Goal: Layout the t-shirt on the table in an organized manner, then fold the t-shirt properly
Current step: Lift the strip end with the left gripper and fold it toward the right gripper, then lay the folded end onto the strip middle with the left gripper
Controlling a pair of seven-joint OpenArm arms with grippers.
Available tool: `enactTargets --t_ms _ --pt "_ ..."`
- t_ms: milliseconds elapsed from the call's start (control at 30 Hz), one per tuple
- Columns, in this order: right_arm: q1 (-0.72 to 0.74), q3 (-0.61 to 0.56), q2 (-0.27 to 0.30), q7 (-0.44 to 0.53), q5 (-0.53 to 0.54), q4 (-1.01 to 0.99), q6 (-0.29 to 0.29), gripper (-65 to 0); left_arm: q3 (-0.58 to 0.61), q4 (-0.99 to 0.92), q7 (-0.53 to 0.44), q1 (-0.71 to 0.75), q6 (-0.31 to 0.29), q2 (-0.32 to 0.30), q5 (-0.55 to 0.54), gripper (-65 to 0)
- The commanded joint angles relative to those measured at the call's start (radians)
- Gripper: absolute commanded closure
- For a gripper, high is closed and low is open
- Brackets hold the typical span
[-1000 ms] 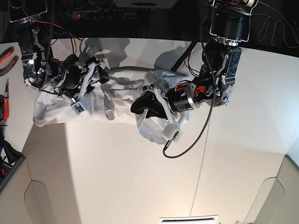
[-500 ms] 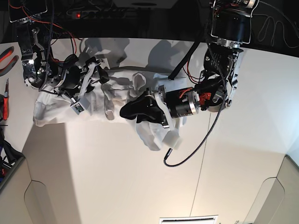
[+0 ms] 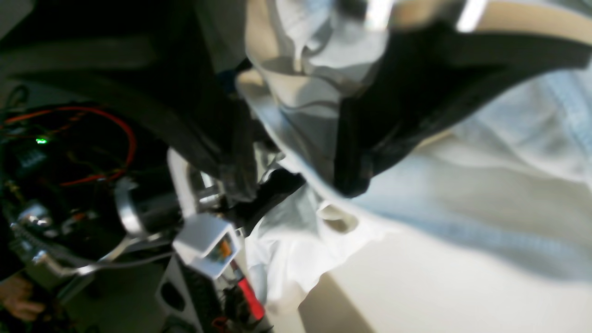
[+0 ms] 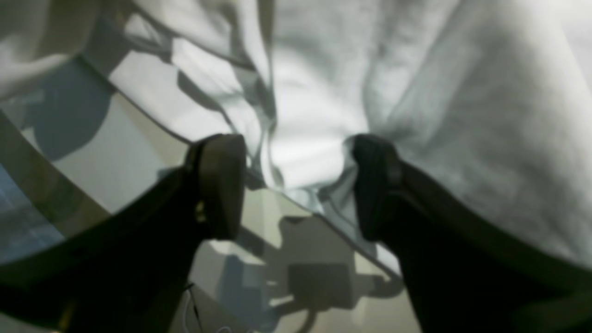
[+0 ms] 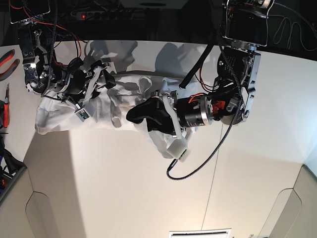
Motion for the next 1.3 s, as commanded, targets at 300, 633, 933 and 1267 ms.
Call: enactTargets --t_ms 300,633,933,1267 --pt "0.011 0.006 0.008 0.015 0.012 0.014 0.001 -36.0 0.009 0.018 -0.032 -0.019 -0.012 0.009 -0.07 -31.9" --pt "0.011 0.006 0.008 0.015 0.011 0.014 0.001 -36.0 0.205 0.018 -0.171 -0.019 -0.012 0.009 0.201 -37.4" --pt "0.011 0.006 0.008 0.015 0.011 0.014 0.001 -36.0 0.246 0.018 -0.222 -0.038 -0.012 0.014 0.157 -37.4" --pt "0.011 0.006 0.008 0.014 0.011 0.014 0.001 -36.0 0.246 0.02 -0.137 -0.127 -0.012 0.014 0.093 -37.4"
